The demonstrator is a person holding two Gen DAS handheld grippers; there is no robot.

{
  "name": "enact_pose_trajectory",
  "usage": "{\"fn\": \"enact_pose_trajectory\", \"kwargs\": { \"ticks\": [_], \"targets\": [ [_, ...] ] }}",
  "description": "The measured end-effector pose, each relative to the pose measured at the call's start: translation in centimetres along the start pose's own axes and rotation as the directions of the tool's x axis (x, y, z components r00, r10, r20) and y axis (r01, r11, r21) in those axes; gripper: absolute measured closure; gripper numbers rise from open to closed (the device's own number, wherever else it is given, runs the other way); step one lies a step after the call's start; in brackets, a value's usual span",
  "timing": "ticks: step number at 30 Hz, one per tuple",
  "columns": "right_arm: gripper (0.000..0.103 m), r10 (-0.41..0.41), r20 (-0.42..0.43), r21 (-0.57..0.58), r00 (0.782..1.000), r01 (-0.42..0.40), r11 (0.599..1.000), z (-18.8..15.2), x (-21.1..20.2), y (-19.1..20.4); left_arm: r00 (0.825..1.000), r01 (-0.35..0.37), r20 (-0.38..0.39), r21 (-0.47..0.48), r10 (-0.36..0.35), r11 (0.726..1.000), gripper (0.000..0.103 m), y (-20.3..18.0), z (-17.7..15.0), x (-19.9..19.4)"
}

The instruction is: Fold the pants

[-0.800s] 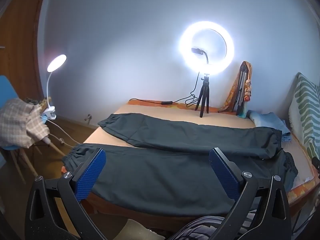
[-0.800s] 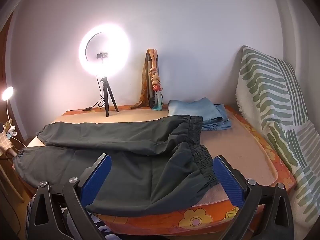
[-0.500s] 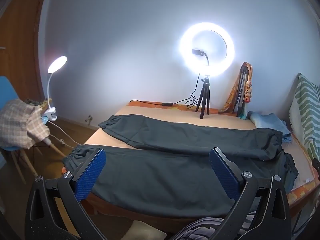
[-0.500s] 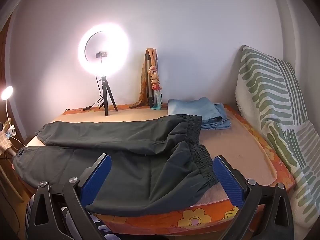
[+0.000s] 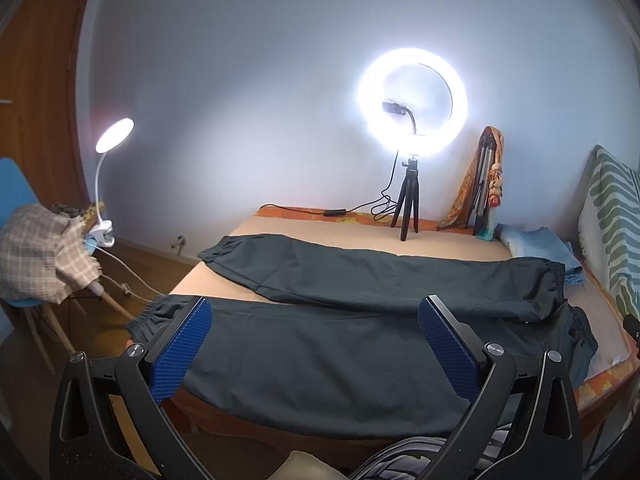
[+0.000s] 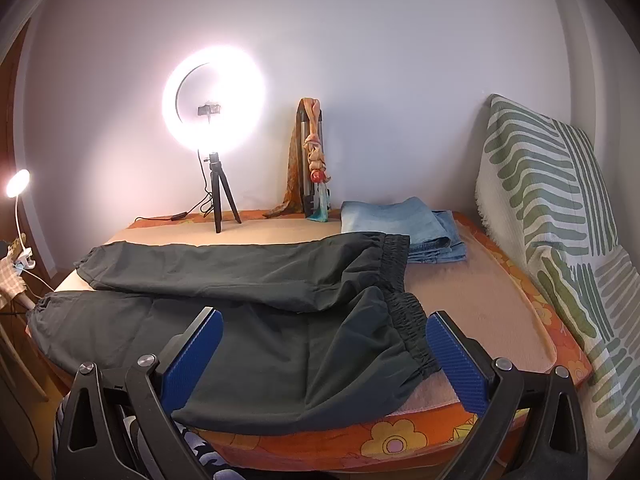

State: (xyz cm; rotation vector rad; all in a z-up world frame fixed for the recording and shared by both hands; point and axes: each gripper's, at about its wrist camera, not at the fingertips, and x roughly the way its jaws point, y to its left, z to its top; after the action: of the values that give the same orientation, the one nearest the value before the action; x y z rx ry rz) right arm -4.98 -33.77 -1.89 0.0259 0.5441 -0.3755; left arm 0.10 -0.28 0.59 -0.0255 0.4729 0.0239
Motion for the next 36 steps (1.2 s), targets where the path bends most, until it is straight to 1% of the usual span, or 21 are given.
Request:
{"fn": "enact_pose_trajectory", "kwargs": {
  "ticks": [36],
  "targets": [
    [0.000,0.005,-0.004,0.006,1.000,-0.005,1.000,0.16,-0.04,0.14,1.000,0.001,0.010,0.003,-0.001,1.000,0.001,-0.22,-0.05,-0.13]
  ]
}}
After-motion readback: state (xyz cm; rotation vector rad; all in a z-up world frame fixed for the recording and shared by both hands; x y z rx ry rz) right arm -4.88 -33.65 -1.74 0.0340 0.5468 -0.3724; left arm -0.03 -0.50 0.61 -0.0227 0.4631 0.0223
